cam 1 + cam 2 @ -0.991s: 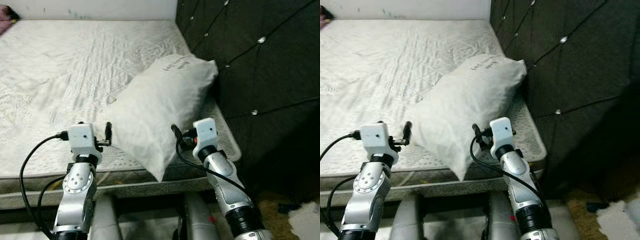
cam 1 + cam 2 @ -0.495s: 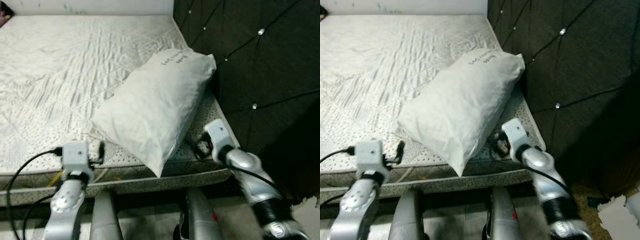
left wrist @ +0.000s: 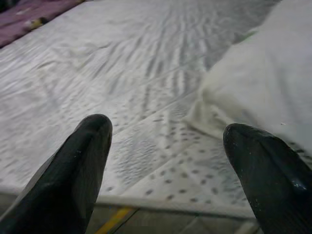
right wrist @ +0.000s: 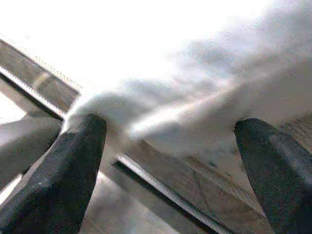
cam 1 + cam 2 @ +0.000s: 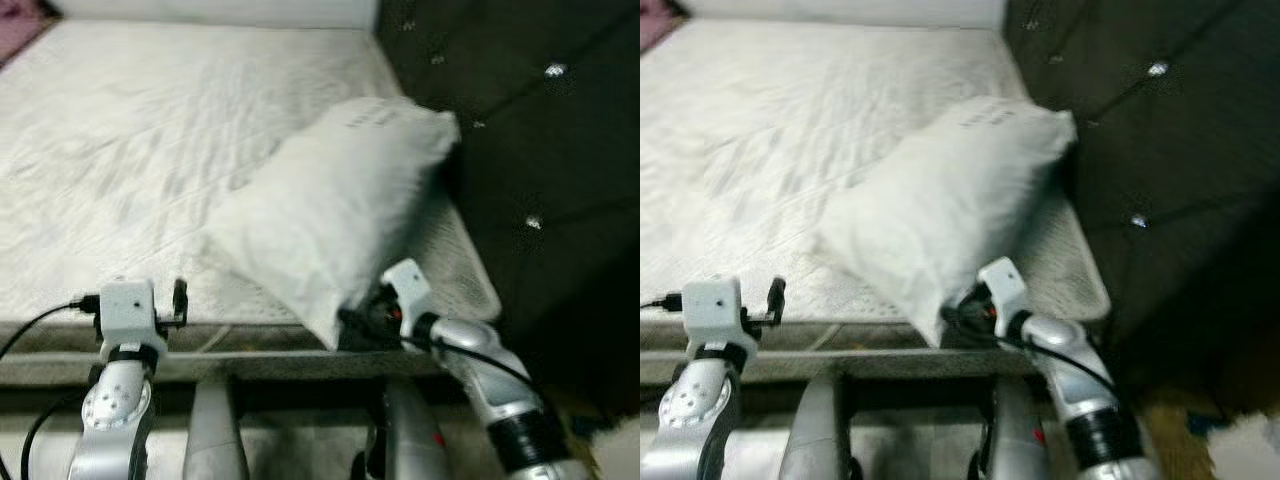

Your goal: Clean up the room

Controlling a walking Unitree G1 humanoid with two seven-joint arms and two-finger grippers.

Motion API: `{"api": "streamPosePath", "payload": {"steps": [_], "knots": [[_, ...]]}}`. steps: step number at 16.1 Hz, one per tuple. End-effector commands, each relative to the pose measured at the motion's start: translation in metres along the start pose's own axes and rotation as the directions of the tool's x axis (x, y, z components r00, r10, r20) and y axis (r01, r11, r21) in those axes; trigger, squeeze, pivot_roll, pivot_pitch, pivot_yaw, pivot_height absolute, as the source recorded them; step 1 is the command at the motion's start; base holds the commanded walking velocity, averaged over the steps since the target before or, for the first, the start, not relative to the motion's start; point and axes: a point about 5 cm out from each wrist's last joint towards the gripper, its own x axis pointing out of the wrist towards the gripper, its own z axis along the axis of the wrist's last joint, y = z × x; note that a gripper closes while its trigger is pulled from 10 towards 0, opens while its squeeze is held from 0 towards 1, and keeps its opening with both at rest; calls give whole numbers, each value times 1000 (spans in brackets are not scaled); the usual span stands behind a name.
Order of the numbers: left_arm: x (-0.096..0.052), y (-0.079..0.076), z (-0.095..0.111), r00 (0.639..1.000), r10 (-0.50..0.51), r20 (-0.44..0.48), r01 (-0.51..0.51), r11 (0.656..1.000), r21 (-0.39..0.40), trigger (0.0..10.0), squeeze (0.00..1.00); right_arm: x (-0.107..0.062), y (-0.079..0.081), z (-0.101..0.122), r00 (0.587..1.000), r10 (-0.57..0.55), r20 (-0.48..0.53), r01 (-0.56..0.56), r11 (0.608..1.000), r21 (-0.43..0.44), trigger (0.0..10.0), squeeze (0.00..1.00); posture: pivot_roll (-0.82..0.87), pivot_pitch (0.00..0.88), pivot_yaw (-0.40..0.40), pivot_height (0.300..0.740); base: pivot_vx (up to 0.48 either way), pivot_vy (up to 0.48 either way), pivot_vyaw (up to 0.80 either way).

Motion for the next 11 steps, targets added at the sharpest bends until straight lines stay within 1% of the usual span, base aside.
{"api": "streamPosePath", "payload": {"steps": [1,2,3,4,5,7,8,10,11], "knots": [[0,1,4,1000,-1,6,1,1000,13,10000,0,-6,-4,-1,999,-22,-23,23,999,40,10000,0,118,29,-25,557,0,0,0],[0,1,4,1000,-2,6,2,1000,13,10000,0,-7,-2,-1,1000,-10,-27,11,999,45,10000,0,117,28,-23,557,0,0,0],[1,1,5,1000,-11,7,11,1000,14,10000,0,-7,3,-1,999,16,-38,-13,996,83,10000,0,113,31,-17,557,0,0,0],[2,-1,6,1000,-25,8,24,1000,12,10000,0,-5,10,4,998,45,-39,-39,989,142,10000,0,113,31,-12,557,0,0,0],[4,-3,8,999,-32,11,32,999,10,10000,0,-4,14,8,998,64,-30,-58,983,173,10000,0,114,31,-10,557,0,0,0],[5,-5,9,999,-38,12,38,999,8,10000,0,4,22,16,998,62,-15,-57,974,217,10000,0,118,33,-6,557,0,0,0],[6,-5,9,999,-39,12,39,999,8,10000,0,9,26,19,998,56,-6,-54,973,223,10000,0,122,33,-5,557,0,0,0],[6,-5,11,999,-39,13,39,999,9,10000,0,20,30,27,1000,17,10,-20,958,287,10000,0,131,34,-6,557,0,0,0],[6,-4,11,999,-38,14,38,999,10,10000,0,22,30,29,1000,6,9,-8,960,280,10000,0,131,34,-6,557,0,0,0]]}}
